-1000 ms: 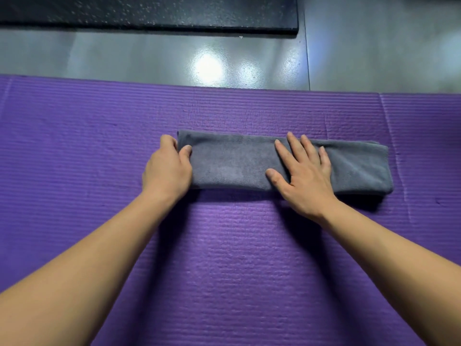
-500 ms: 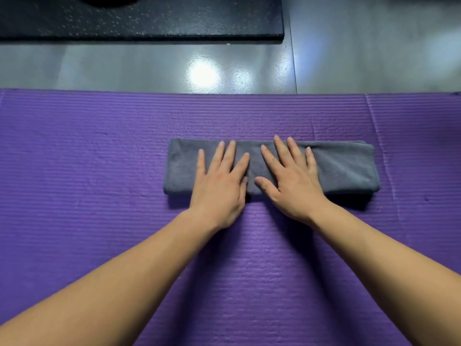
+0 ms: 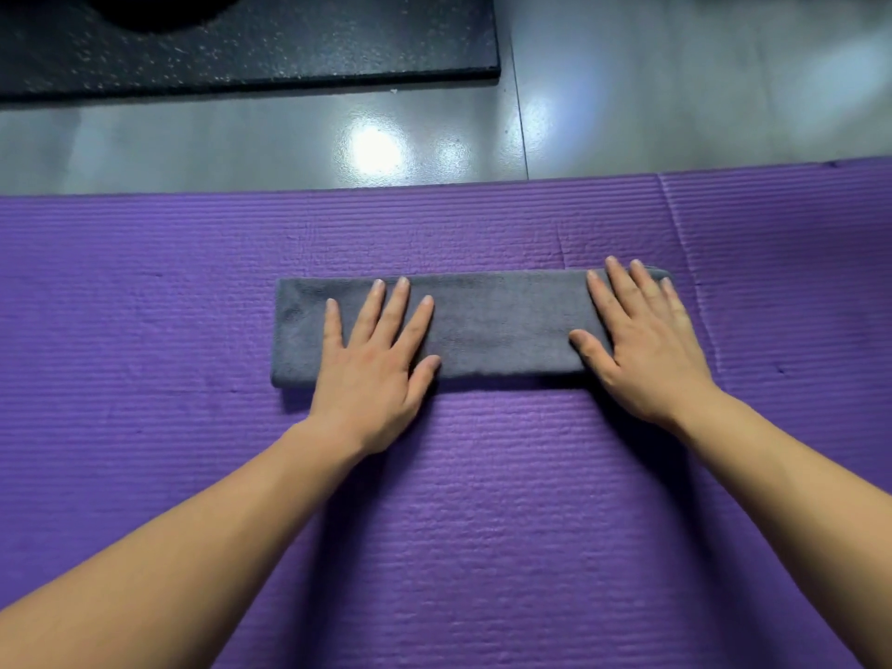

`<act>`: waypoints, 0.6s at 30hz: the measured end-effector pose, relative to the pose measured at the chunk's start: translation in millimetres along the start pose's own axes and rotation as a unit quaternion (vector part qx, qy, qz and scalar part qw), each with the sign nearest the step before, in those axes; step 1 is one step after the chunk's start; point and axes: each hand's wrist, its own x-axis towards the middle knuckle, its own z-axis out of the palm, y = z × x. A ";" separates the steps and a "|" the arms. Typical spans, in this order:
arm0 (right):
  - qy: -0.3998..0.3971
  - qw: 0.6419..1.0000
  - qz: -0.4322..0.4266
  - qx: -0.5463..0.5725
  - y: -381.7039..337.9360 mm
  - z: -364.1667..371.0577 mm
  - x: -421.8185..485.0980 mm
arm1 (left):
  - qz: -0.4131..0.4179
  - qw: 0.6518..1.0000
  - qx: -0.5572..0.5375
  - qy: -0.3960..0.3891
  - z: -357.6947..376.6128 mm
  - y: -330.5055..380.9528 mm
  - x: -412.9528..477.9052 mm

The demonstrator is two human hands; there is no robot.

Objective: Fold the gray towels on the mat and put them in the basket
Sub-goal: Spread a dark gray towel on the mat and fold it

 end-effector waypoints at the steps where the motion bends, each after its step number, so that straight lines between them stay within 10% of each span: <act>1: -0.001 1.000 -0.008 -0.001 2.7 -0.3 0.6 | -0.002 1.000 -0.002 0.001 -1.3 -6.2 -0.8; 12: 0.015 1.000 -0.004 0.025 -8.6 -17.7 3.8 | -0.208 0.966 -0.148 0.032 -23.8 -67.7 -22.8; 18: 0.088 0.957 -0.249 0.119 -116.5 -35.3 22.7 | -0.325 0.899 -0.288 0.051 -30.1 -74.1 -24.3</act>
